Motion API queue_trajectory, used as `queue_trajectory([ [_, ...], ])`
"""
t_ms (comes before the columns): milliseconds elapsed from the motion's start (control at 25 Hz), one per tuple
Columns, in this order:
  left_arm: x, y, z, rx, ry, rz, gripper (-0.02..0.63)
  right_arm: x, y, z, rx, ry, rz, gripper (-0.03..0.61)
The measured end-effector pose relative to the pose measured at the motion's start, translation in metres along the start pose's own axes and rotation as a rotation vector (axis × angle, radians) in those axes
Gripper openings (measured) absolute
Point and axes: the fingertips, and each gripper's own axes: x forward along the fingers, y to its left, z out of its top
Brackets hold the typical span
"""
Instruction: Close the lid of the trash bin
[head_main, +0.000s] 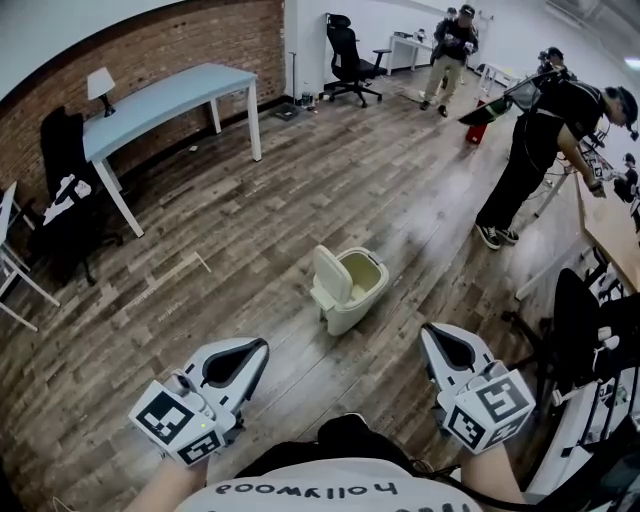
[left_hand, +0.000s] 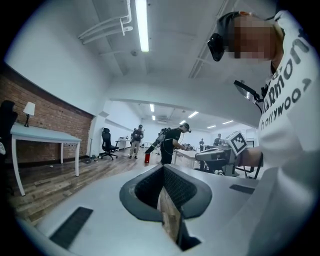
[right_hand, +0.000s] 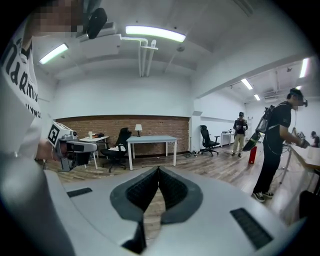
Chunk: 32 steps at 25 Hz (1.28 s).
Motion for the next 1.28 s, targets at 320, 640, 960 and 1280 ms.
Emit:
queue_trajectory([
  [320, 0.014, 0.017, -0.011, 0.012, 0.030, 0.025, 0.008, 0.032, -0.005, 0.001, -0.031, 0.011, 0.050, 0.009],
  [640, 0.047, 0.041, -0.006, -0.024, 0.027, 0.068, 0.008, 0.066, -0.039, 0.004, -0.030, 0.031, 0.084, 0.009],
  [960, 0.077, 0.060, -0.018, -0.063, 0.064, 0.110, 0.008, 0.106, -0.070, -0.002, -0.032, 0.081, 0.136, 0.009],
  [1280, 0.115, 0.080, -0.024, -0.097, 0.095, 0.146, 0.008, 0.151, -0.092, -0.008, -0.146, 0.147, 0.208, 0.009],
])
